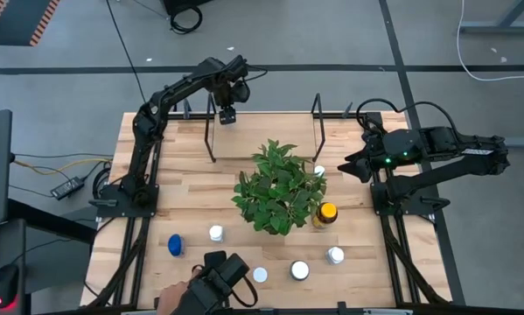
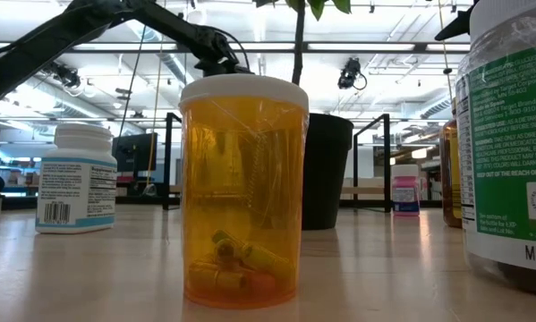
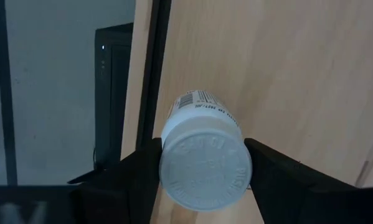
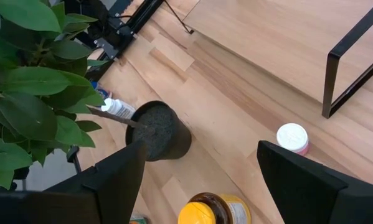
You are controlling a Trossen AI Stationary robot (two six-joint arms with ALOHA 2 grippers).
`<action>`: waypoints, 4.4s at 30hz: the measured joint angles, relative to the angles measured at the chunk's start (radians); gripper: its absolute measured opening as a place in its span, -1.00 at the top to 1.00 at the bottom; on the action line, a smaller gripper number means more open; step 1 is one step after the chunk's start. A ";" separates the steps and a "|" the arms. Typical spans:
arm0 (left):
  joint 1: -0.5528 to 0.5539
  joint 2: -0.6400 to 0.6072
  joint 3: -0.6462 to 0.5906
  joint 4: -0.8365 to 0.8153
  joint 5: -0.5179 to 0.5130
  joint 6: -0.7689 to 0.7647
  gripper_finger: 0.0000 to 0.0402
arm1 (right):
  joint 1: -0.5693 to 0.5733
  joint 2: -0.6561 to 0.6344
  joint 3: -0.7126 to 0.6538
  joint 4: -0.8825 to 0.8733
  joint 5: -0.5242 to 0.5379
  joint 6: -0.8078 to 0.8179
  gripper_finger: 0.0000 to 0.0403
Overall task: Pick and place medicine bottles onto shelf by color
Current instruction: Put the white pill bottle on the shelf, then put the left white blue pill bottle on the shelf
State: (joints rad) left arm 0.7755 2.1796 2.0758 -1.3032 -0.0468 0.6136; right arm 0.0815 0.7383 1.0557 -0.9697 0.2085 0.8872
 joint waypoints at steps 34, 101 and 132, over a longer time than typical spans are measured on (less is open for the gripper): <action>-0.056 -0.004 0.138 -0.133 -0.009 -0.102 -0.55 | 0.000 0.000 0.000 0.000 0.000 -0.043 -0.57; -1.177 -0.460 -0.759 0.217 0.050 -2.206 -0.40 | 0.000 0.000 0.000 -0.084 -0.137 -0.283 -0.57; -1.155 -0.410 -0.759 0.238 0.050 -2.185 -0.09 | 0.000 0.000 0.000 -0.123 -0.160 -0.287 -0.57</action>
State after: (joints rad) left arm -0.3794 1.7695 1.3167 -1.0652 0.0032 -1.5717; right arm 0.0818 0.7379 1.0561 -1.0931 0.0482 0.5999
